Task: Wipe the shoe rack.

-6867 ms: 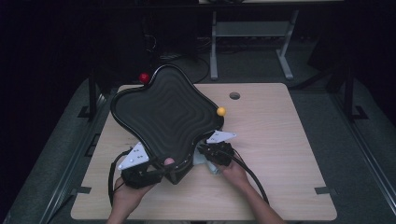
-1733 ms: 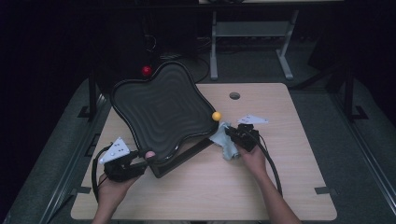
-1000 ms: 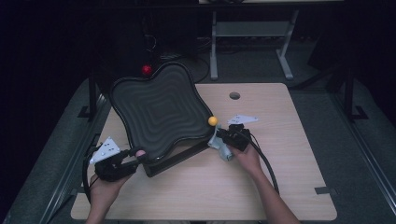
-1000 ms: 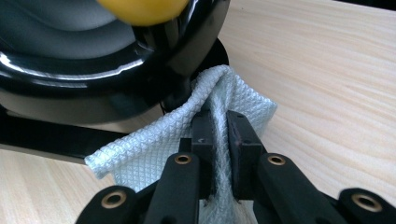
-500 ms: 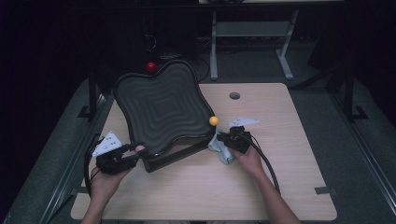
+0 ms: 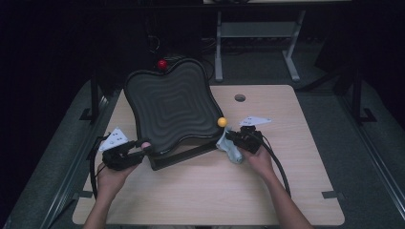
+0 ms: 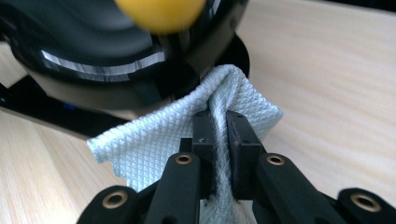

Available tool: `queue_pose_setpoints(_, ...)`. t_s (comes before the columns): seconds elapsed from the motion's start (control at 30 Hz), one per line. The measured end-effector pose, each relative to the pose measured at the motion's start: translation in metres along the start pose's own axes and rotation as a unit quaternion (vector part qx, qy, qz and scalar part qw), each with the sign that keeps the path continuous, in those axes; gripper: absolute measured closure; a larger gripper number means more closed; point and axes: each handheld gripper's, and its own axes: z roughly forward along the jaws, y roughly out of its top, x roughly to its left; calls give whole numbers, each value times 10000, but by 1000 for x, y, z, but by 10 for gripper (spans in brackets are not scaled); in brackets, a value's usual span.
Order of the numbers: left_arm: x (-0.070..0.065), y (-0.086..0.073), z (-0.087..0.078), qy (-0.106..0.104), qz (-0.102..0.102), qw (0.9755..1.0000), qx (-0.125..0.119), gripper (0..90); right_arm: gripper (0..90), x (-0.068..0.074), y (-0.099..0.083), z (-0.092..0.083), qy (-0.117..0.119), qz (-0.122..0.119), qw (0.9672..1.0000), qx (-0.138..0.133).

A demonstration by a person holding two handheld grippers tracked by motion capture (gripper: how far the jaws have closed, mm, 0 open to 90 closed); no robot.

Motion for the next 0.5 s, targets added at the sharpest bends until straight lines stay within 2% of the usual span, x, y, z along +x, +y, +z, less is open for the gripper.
queue_pose_setpoints(0.1,3,-1,-3,91,-49,9999,-3,599,829,4,0,4,35,-10,10000,44)
queue_pose_setpoints(0.2,7,-2,-5,136,-96,9999,-13,595,828,7,-11,14,85,-43,9992,394)
queue_pose_setpoints(0.27,8,-2,-7,154,-177,9997,-30,573,827,9,-11,14,135,-45,9993,353)
queue_pose_setpoints(0.37,9,-2,-12,194,-200,9995,-121,564,828,11,-6,9,151,-42,9998,108)
queue_pose_setpoints(0.43,10,-2,-16,254,-198,9992,-241,559,828,11,-8,12,133,-26,9998,145)
queue_pose_setpoints(0.5,12,-1,-20,275,-244,9988,-310,560,828,12,-14,19,161,33,9990,405)
